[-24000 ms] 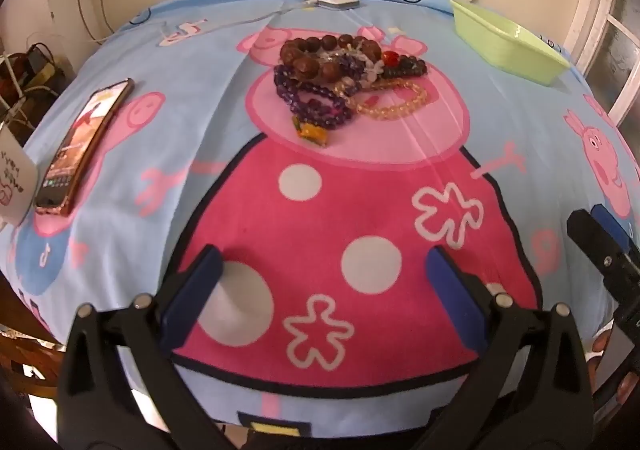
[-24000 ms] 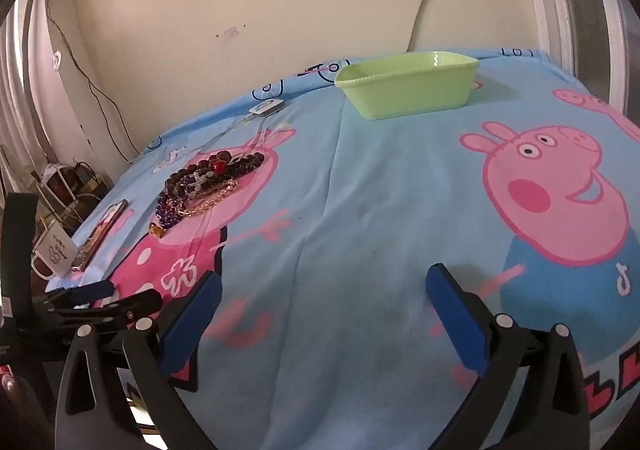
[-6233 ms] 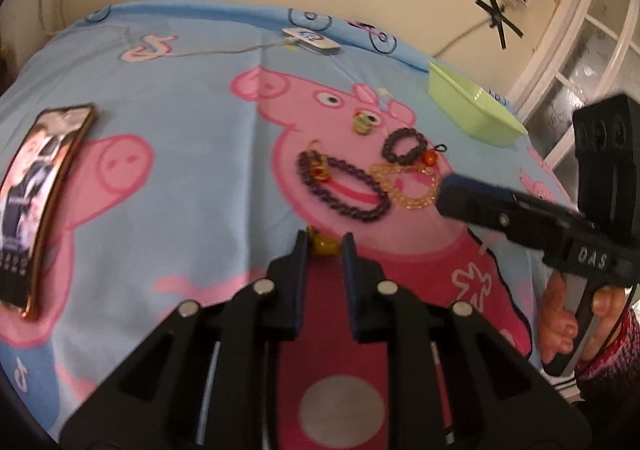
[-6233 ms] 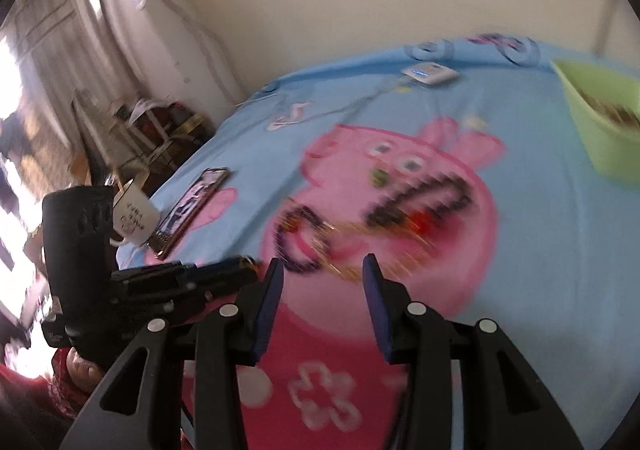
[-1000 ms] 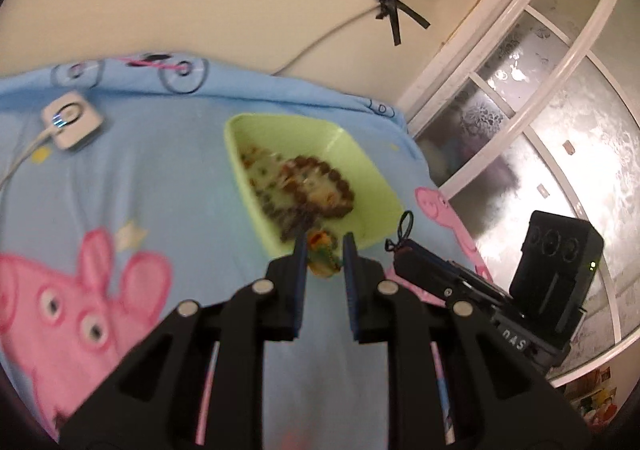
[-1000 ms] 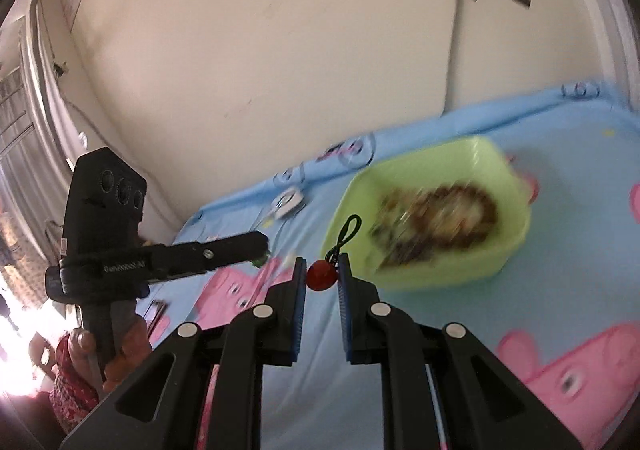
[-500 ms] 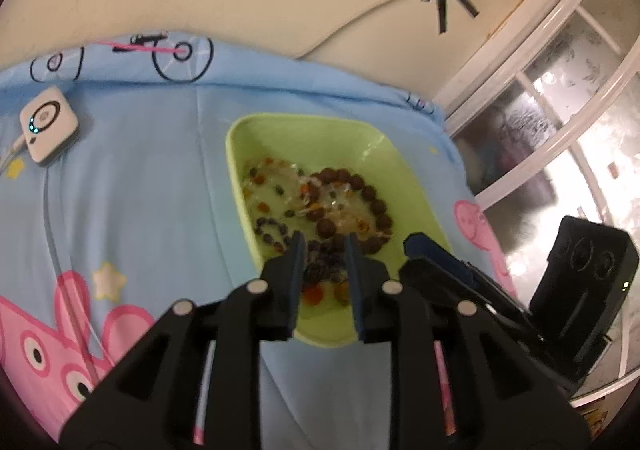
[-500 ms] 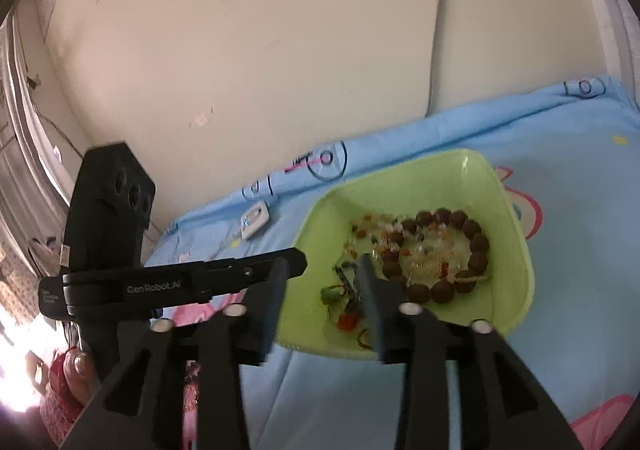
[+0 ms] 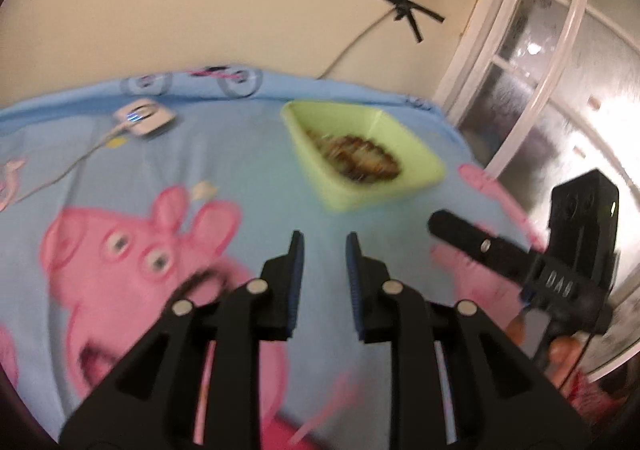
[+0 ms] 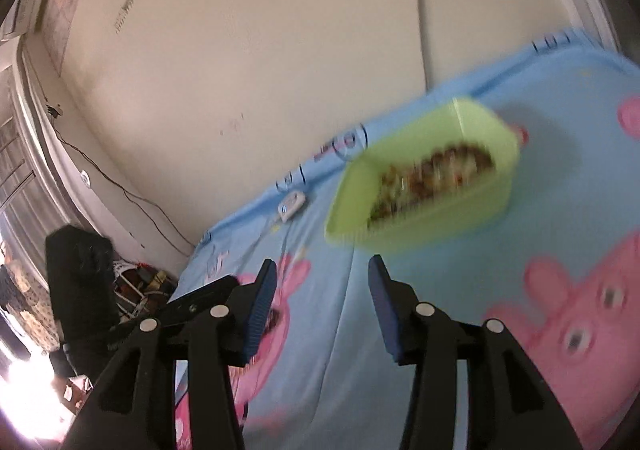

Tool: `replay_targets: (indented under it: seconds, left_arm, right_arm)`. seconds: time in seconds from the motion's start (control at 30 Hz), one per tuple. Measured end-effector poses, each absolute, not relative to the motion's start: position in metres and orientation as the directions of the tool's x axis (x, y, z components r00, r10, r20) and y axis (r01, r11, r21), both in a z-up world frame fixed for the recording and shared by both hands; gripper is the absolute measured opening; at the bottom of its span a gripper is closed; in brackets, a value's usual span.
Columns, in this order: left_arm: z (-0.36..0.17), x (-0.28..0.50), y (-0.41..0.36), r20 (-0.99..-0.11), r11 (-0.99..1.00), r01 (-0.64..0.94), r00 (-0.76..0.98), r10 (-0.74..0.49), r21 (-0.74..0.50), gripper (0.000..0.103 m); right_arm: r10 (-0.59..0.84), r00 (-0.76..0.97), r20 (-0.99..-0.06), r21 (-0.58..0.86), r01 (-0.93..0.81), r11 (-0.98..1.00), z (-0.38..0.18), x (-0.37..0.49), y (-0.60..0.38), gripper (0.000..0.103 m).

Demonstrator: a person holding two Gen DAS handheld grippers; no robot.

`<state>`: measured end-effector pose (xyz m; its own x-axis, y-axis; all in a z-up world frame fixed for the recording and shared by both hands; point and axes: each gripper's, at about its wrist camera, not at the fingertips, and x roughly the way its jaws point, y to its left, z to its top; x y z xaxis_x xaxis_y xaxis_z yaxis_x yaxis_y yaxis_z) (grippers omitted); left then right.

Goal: Organize jewelry

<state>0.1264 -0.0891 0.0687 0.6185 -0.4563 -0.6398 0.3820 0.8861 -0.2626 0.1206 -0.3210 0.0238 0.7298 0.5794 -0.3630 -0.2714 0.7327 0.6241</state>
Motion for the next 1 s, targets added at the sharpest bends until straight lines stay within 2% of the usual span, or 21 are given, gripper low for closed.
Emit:
replay_targets:
  seconds: [0.2,0.33,0.4,0.47,0.67,0.83,1.0]
  left_arm:
    - [0.036,0.089,-0.074,-0.662,0.929,0.34,0.663,-0.349,-0.149,0.02]
    - [0.024,0.083,-0.074,-0.667,0.935,0.338,0.672,-0.321,-0.109,0.02]
    - [0.025,0.082,-0.074,-0.659,0.934,0.341,0.679,-0.324,-0.107,0.024]
    - [0.024,0.083,-0.075,-0.655,0.94,0.329,0.69,-0.306,-0.092,0.037]
    - [0.024,0.083,-0.073,-0.652,0.941,0.319,0.692,-0.309,-0.108,0.042]
    - [0.024,0.082,-0.074,-0.652,0.943,0.317,0.694,-0.305,-0.104,0.042]
    - [0.023,0.082,-0.075,-0.658,0.946,0.31,0.694,-0.292,-0.094,0.042]
  right_arm:
    - [0.541,0.726,-0.425,0.612,-0.211,0.763,0.003,0.098,-0.298,0.023]
    - [0.499,0.748,-0.439,0.601,-0.168,0.781,0.001,0.093,-0.296,0.023]
    - [0.475,0.761,-0.441,0.603,-0.14,0.785,-0.001,0.092,-0.3,0.023]
    - [0.46,0.776,-0.431,0.598,-0.136,0.79,0.0,0.09,-0.301,0.023]
    - [0.449,0.784,-0.429,0.599,-0.125,0.791,-0.001,0.092,-0.303,0.025]
    - [0.456,0.784,-0.422,0.614,-0.124,0.78,-0.003,0.093,-0.306,0.033]
    - [0.455,0.786,-0.418,0.62,-0.119,0.776,-0.004,0.094,-0.31,0.035]
